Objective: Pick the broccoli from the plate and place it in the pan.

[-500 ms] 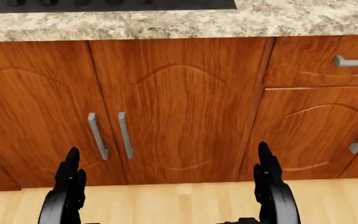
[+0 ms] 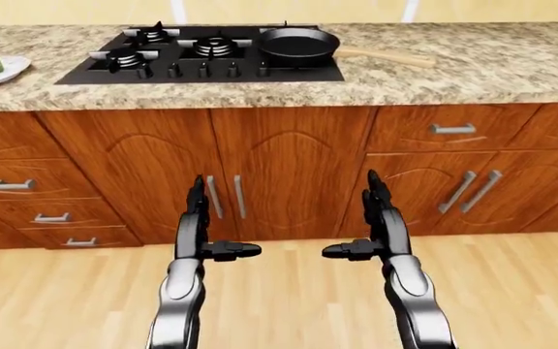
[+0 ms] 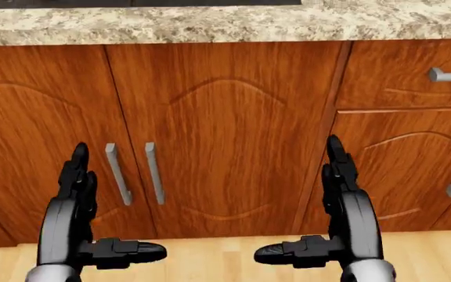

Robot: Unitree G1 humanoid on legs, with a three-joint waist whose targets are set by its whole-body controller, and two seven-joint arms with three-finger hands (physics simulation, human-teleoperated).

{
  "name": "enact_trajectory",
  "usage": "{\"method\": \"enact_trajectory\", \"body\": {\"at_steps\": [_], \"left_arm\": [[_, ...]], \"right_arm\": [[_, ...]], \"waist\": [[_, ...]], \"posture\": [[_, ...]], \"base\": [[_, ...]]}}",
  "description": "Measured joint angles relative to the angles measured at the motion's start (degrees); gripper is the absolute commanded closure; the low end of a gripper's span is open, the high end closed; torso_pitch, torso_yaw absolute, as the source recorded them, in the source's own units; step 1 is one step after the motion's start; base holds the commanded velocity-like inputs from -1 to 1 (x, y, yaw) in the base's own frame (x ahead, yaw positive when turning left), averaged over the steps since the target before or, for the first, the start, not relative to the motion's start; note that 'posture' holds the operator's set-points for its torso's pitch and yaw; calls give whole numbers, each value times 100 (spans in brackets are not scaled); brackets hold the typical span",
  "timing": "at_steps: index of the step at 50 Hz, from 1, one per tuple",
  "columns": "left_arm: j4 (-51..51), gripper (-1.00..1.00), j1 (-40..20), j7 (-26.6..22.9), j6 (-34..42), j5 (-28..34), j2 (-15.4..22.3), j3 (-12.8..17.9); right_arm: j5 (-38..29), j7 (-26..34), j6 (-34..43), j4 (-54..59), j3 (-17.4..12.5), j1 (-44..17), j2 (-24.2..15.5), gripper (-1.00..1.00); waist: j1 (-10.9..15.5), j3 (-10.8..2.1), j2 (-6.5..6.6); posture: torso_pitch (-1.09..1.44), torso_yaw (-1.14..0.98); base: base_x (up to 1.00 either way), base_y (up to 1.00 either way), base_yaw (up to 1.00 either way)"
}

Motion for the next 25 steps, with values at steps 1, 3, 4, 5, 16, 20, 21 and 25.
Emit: {"method": "enact_trajectory", "body": {"at_steps": [1, 3, 4, 5, 16, 20, 21, 25], "left_arm": [[-20, -100, -129, 31, 120, -22, 21, 32], [-121, -100, -453, 106, 438, -80, 91, 93], [-212, -100, -615, 152, 610, -154, 95, 151], [-286, -100, -787, 213, 758, -238, 118, 198], [-331, -100, -1906, 343, 1655, -386, 653, 376], [-520, -100, -2260, 309, 2113, -441, 802, 447], [-580, -100, -2321, 302, 2198, -465, 818, 446], [-794, -100, -2547, 286, 2607, -580, 916, 463]], "right_arm": [[-19, -18, 92, -10, -15, -106, -21, -100], [-97, -114, 365, -20, -49, -409, -56, -100], [-160, -217, 410, 22, -66, -558, -50, -100], [-180, -296, 428, 80, -84, -692, -40, -100], [15, -221, 2331, -793, -317, -1962, -522, -100], [-80, -184, 3030, -1070, -286, -2380, -619, -100], [-91, -170, 3180, -1139, -287, -2472, -631, -100], [7, -136, 3677, -1523, -373, -2726, -676, -100]], "waist": [[-6, 3, -3], [-15, 16, -5], [-16, 15, -5], [-16, 10, -4], [-8, 51, 9], [-5, 92, 7], [-2, 93, 10], [9, 111, 18]], "posture": [[0, 0], [0, 0], [0, 0], [0, 0], [0, 0], [0, 0], [0, 0], [0, 0]], "base": [[0, 0, 0], [0, 0, 0], [0, 0, 0], [0, 0, 0], [0, 0, 0], [0, 0, 0], [0, 0, 0], [0, 0, 0]]}}
